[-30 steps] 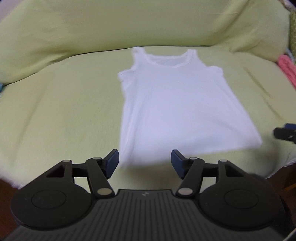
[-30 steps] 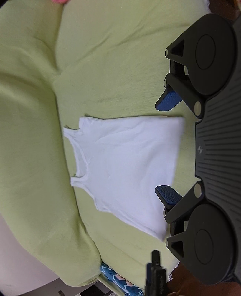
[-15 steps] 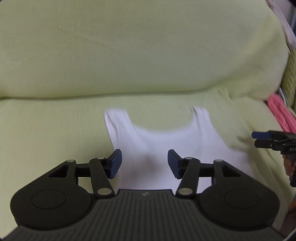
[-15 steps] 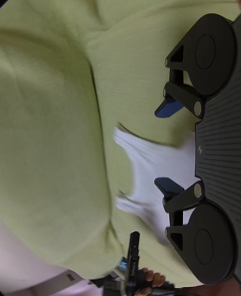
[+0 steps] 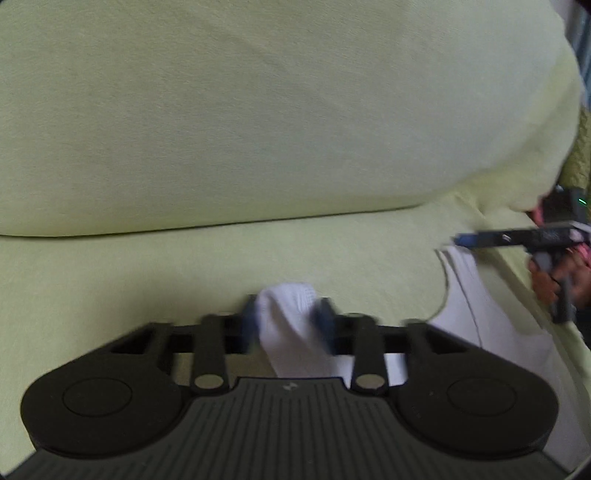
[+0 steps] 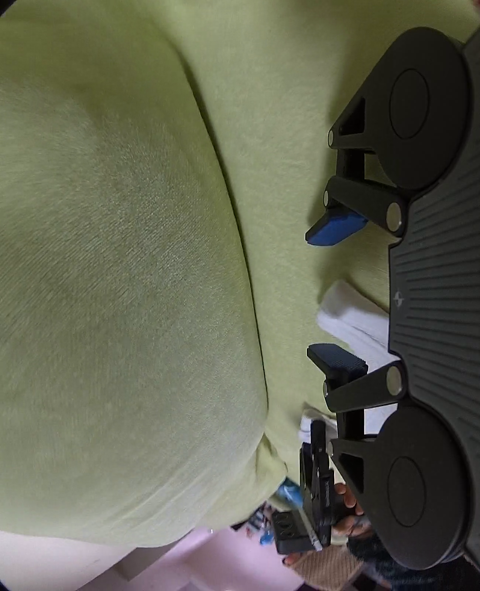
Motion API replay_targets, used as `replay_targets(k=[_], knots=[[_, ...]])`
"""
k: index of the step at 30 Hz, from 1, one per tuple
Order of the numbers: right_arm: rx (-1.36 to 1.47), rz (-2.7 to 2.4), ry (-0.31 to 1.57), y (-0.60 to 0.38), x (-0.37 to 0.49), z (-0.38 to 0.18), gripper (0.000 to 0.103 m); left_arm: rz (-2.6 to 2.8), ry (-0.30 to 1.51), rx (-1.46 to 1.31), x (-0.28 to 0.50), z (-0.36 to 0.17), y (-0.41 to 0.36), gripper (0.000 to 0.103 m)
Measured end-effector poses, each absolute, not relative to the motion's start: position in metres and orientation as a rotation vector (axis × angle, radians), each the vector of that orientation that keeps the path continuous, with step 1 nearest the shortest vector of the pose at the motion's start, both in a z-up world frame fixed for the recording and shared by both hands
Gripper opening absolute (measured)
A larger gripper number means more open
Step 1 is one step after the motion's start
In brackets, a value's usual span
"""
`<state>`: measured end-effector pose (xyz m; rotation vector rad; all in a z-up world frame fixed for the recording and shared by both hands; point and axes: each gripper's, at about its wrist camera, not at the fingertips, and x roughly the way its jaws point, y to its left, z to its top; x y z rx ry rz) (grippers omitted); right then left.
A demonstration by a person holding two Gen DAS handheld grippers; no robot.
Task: Fold clothes
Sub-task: 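Grasp the tank top shoulder straps with the left gripper while the right gripper grasps the other strap, then fold the straps down onto the hem with both grippers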
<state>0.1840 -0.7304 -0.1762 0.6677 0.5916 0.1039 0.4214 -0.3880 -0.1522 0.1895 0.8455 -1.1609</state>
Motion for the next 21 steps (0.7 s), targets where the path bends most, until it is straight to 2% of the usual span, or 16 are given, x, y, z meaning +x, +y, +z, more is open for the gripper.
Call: replay_targets(k=[2,4,7,8,9,12,16,21], knots=[[0.668,0.142,0.596,-0.735,0.189,-0.180,0.055,-1.183,0.844,0.183,0.422,-0.154,-0.388,0.014],[0.628,0.177,0.614,-0.733,0.190,-0.180,0.052,-1.197,0.839,0.180,0.423,-0.156,-0.390,0.013],[0.547,0.206,0.651,-0.724,0.194,-0.178,0.040,-1.214,0.820,0.200,0.419,-0.156,-0.392,0.012],[0.520,0.200,0.669,-0.721,0.197,-0.178,0.029,-1.219,0.816,0.205,0.417,-0.155,-0.394,0.012],[0.494,0.195,0.685,-0.717,0.201,-0.176,0.012,-1.224,0.815,0.206,0.416,-0.153,-0.394,0.012],[0.417,0.182,0.694,-0.703,0.202,-0.166,0.007,-1.233,0.811,0.204,0.414,-0.145,-0.391,0.010],[0.319,0.170,0.577,-0.672,0.167,-0.135,0.007,-1.270,0.771,0.163,0.393,-0.111,-0.370,0.010],[0.076,0.226,0.465,-0.589,0.091,-0.091,0.007,-1.354,0.683,0.170,0.315,-0.068,-0.318,0.008]])
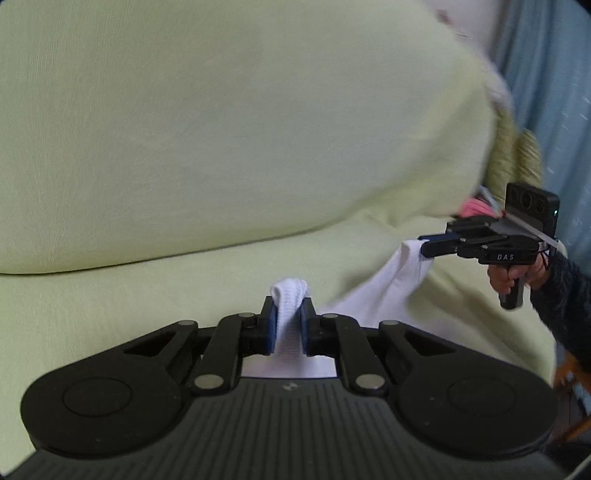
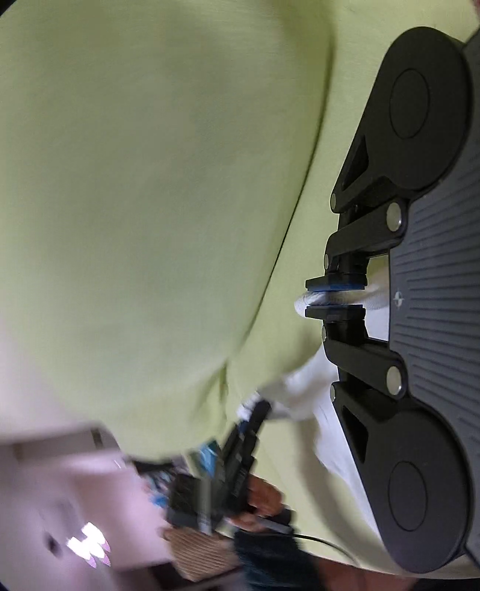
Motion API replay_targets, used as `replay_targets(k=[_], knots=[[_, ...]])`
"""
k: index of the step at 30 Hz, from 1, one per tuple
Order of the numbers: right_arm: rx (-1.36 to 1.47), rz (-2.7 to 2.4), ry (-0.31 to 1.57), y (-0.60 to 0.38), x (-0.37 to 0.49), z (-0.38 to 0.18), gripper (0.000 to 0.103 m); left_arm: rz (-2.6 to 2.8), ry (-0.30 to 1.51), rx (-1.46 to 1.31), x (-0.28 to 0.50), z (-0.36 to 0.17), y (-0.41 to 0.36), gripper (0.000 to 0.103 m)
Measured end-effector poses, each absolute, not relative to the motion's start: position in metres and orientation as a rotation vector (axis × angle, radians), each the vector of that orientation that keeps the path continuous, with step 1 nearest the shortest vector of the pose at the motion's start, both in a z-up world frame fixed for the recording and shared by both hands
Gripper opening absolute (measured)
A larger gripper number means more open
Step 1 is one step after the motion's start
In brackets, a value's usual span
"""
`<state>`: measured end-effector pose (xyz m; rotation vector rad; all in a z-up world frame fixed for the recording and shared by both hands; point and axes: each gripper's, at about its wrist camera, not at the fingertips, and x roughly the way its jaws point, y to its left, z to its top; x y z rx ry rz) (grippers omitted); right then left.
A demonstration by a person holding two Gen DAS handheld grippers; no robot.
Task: Fold clothes
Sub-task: 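Fold the straps down onto the hem with both grippers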
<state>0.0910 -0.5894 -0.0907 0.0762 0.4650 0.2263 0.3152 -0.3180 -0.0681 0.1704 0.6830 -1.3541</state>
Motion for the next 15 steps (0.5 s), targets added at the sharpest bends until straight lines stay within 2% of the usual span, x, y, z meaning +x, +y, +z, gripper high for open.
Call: replay_targets(k=[4,8,13,14,15], knots=[[-0.148,0.249,0.504,-0.503,0.022,-0.088,0.007,-1.384,0.627,0.235,0.231,-0.068,-0.268,0.010],[-0.293,0.246,0.599,-0.433,-0.033,-0.122,0.008,-1.362,0.674,0.349,0.166,-0.097,-0.230,0.013],[-0.526,0.124,0.681,-0.376,-0.072,-0.167,0.015,-1.287,0.629,0.516,0.102,-0.111,-0.194,0.018],[-0.558,0.096,0.682,-0.370,-0.077,-0.170,0.020,-1.274,0.603,0.537,0.092,-0.109,-0.189,0.020],[-0.588,0.069,0.682,-0.363,-0.081,-0.173,0.033,-1.256,0.562,0.572,0.080,-0.107,-0.187,0.022]])
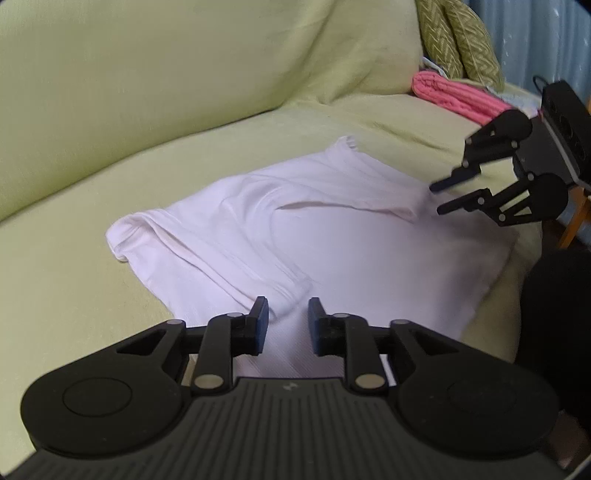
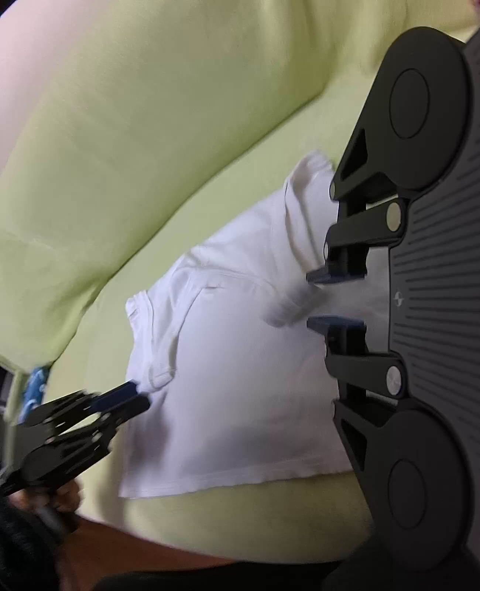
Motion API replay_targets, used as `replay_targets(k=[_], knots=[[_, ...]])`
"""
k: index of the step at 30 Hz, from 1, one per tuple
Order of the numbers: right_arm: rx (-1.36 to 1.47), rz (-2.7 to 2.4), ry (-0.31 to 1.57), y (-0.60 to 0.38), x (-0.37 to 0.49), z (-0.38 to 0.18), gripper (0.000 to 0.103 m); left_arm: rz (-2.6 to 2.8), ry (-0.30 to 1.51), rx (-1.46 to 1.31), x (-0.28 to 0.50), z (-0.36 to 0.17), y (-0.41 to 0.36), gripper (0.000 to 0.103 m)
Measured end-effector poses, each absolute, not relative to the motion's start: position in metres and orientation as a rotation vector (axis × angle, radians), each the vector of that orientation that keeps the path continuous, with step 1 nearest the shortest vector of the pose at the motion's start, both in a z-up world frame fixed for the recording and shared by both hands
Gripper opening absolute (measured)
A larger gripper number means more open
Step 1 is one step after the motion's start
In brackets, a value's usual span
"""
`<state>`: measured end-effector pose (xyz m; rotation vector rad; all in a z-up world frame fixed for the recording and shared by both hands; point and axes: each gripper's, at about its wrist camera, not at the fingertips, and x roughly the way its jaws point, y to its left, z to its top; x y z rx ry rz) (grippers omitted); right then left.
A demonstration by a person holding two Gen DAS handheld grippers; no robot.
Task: Fold clothes
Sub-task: 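Fold the straps down onto the hem with both grippers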
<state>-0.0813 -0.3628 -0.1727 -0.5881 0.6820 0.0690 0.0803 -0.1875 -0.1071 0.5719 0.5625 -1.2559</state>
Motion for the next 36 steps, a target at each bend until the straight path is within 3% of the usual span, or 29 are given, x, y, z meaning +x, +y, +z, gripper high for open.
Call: replay_targets(k=[2,8,12,16,17,18,20,22,29,36], knots=[[-0.646,0.026,0.663,-0.351,-0.084,-0.175,0.046,-1.212,0.468,0.668,0.061,-0.106,-0.191,0.031],[-0.900,-0.027,0.698,-0.341,-0.072,-0.191,0.036,-1.119,0.254,0.995,0.025,-0.119,-0.216,0.031],[-1.020,-0.047,0.709,-0.339,-0.061,-0.202,0.036,-1.099,0.191,1.181,0.024,-0.136,-0.222,0.030],[-1.073,-0.035,0.702,-0.340,-0.051,-0.207,0.033,-1.125,0.200,1.206,0.028,-0.135,-0.222,0.028],[-1.090,-0.027,0.706,-0.341,-0.048,-0.209,0.026,-1.118,0.189,1.227,0.029,-0.138,-0.223,0.028],[-1.097,-0.019,0.720,-0.343,-0.046,-0.210,0.006,-1.116,0.184,1.244,0.030,-0.141,-0.224,0.027],[-1.060,0.000,0.735,-0.347,-0.045,-0.205,0.006,-1.132,0.198,1.260,0.032,-0.142,-0.226,0.010],[-1.015,0.002,0.725,-0.350,-0.048,-0.195,0.005,-1.142,0.218,1.249,0.032,-0.138,-0.226,0.007],[-0.911,0.002,0.703,-0.348,-0.079,-0.165,0.005,-1.243,0.264,1.082,0.017,-0.102,-0.198,0.007],[-0.852,0.007,0.730,-0.342,-0.097,-0.169,0.005,-1.249,0.280,1.121,-0.013,-0.109,-0.169,0.007]])
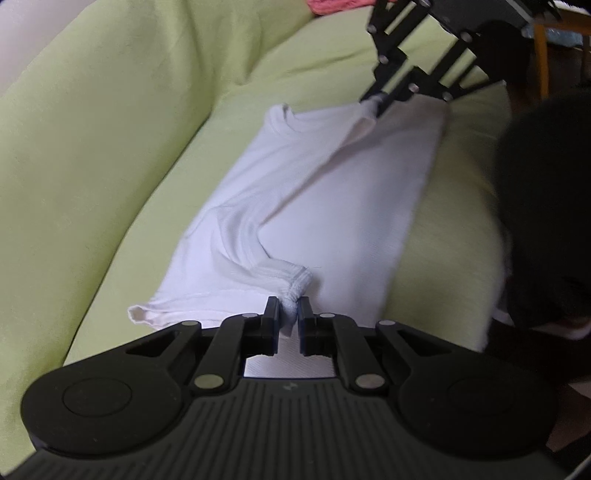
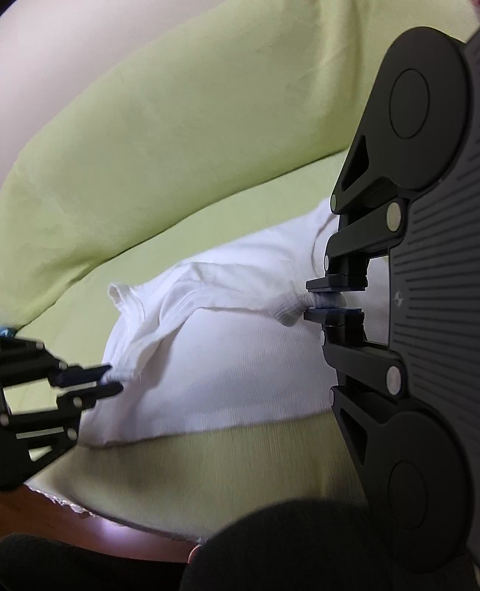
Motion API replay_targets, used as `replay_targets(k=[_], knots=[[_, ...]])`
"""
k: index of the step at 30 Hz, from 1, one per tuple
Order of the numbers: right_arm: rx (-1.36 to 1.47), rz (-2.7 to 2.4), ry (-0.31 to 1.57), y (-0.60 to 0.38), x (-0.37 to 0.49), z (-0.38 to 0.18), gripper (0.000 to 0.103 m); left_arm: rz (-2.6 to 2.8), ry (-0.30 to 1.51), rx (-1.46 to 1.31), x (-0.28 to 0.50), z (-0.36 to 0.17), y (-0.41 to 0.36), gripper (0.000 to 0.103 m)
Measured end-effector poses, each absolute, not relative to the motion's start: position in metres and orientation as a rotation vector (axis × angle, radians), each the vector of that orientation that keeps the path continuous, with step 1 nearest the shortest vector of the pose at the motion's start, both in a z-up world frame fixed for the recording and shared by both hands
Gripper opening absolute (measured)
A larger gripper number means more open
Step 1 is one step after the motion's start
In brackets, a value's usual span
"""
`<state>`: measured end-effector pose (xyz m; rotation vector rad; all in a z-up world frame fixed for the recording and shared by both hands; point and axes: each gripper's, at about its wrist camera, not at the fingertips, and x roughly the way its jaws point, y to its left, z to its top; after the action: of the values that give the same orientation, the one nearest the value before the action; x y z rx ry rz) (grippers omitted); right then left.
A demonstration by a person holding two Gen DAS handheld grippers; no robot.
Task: Fold clothes
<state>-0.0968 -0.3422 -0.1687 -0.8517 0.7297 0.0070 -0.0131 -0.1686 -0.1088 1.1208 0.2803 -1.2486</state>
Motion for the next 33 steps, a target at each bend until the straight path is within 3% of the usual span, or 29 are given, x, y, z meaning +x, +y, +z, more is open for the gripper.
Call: replay_targets(k=[11,15,20,22,26,27,31,33], knots=[[-0.865,0.026,0.767,-0.344,-0.086,-0.177,0.006,-1.235,0.280,1.105,-0.021,-0.117,-0.159,0.007],[-0.880,0.038,0.768,-0.335,-0.128,-0.165,0.006,-1.229,0.279,1.120,-0.023,-0.123,-0.158,0.008],[-0.909,0.048,0.816,-0.327,-0.105,-0.191,0.007,-1.229,0.292,1.126,-0.023,-0.129,-0.159,0.008],[-0.933,0.047,0.850,-0.328,-0.104,-0.200,0.012,-1.226,0.286,1.143,-0.024,-0.132,-0.160,0.008],[-0.876,0.049,0.828,-0.331,-0.110,-0.186,0.037,-1.252,0.315,1.127,-0.024,-0.123,-0.156,0.012],[-0.823,0.053,0.824,-0.334,-0.112,-0.178,0.039,-1.278,0.338,1.090,-0.022,-0.116,-0.152,0.012],[-0.514,0.019,0.753,-0.359,-0.113,-0.137,0.031,-1.317,0.386,0.909,-0.014,-0.085,-0.143,0.012],[-0.359,-0.011,0.719,-0.373,-0.104,-0.127,0.015,-1.284,0.403,0.816,-0.004,-0.076,-0.150,0.012]])
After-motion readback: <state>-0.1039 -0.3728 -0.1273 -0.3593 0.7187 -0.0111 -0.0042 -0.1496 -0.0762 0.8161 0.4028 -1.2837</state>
